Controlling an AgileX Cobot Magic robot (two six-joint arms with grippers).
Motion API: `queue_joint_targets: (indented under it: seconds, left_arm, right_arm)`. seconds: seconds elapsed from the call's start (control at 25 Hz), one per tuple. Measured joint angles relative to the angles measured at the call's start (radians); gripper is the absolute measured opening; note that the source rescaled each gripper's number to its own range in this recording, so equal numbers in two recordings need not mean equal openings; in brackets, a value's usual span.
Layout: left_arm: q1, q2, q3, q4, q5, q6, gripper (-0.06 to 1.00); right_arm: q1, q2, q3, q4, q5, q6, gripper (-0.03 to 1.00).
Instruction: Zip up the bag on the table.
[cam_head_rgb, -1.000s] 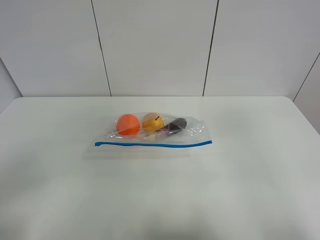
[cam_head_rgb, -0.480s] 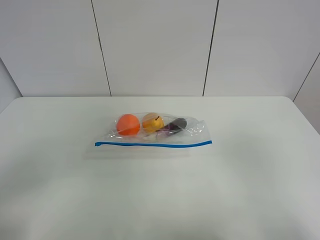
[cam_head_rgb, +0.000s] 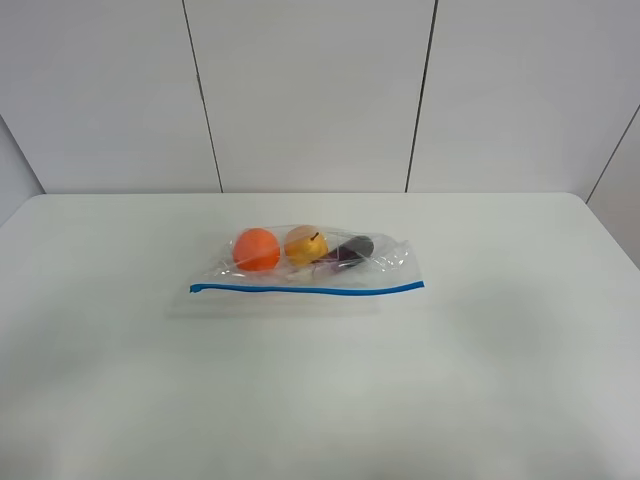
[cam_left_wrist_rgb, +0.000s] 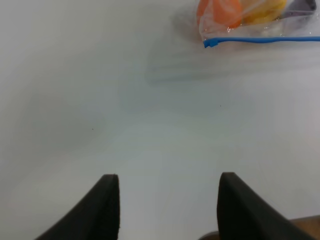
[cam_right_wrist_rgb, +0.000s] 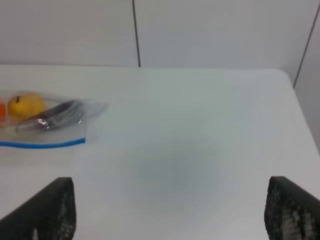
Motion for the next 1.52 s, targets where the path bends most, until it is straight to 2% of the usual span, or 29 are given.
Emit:
queue_joint_targets:
  seconds: [0.24,0.6,0.88,1.52]
  left_arm:
    - [0.0,0.0,0.0,0.0,0.0,0.0,0.59]
    - [0.0,0.0,0.0,0.0,0.0,0.0,0.59]
    - [0.0,0.0,0.0,0.0,0.0,0.0,0.59]
    - [0.0,0.0,0.0,0.0,0.0,0.0,0.59]
  right_arm:
    - [0.0,-0.096,0.111,0.033,0.007,0.029,0.89]
    - [0.0,-0.1,0.234,0.048,-0.003,0.001,0.89]
    - [0.0,-0.1,0.27,0.047,-0.078,-0.008,0.81]
    - [0.0,-0.1,0.276,0.047,-0.092,-0.008,0.8]
